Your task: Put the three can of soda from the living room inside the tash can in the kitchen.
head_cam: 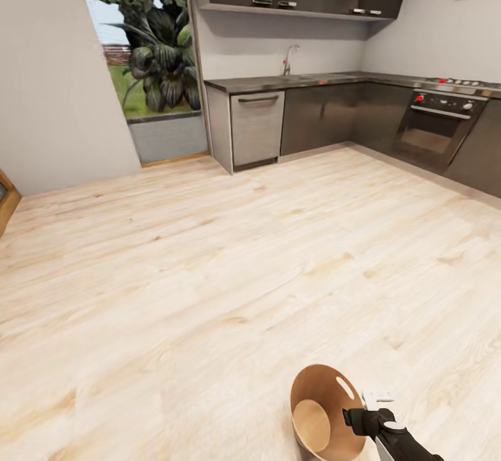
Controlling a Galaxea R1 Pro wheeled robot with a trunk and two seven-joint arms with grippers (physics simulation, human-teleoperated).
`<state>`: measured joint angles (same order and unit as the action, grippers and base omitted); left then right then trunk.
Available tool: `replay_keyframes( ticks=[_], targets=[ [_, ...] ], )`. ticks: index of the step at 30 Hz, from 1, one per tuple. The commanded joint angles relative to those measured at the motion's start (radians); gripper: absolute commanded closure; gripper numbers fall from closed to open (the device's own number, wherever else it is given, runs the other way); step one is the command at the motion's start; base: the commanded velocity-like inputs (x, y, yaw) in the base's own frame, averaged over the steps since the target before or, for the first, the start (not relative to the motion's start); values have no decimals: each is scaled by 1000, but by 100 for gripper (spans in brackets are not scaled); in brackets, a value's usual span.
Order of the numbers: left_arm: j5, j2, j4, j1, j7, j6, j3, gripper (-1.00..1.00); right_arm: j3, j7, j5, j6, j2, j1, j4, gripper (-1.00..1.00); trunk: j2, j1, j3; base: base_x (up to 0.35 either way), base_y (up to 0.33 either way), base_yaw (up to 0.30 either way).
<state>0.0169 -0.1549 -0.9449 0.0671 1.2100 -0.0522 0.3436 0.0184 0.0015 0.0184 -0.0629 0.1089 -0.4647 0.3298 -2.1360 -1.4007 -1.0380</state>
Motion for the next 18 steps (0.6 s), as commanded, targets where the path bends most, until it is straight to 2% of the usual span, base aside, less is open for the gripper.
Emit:
replay_keyframes(
  ticks=[1,18],
  targets=[
    [0,0,0,0,0,0,0,-100,0,0,0,0,0,0,0,-100,0,0,0,27,0,0],
    [0,0,0,0,0,0,0,-100,0,0,0,0,0,-3,0,-100,0,0,-23,3,0,0]
  ],
)
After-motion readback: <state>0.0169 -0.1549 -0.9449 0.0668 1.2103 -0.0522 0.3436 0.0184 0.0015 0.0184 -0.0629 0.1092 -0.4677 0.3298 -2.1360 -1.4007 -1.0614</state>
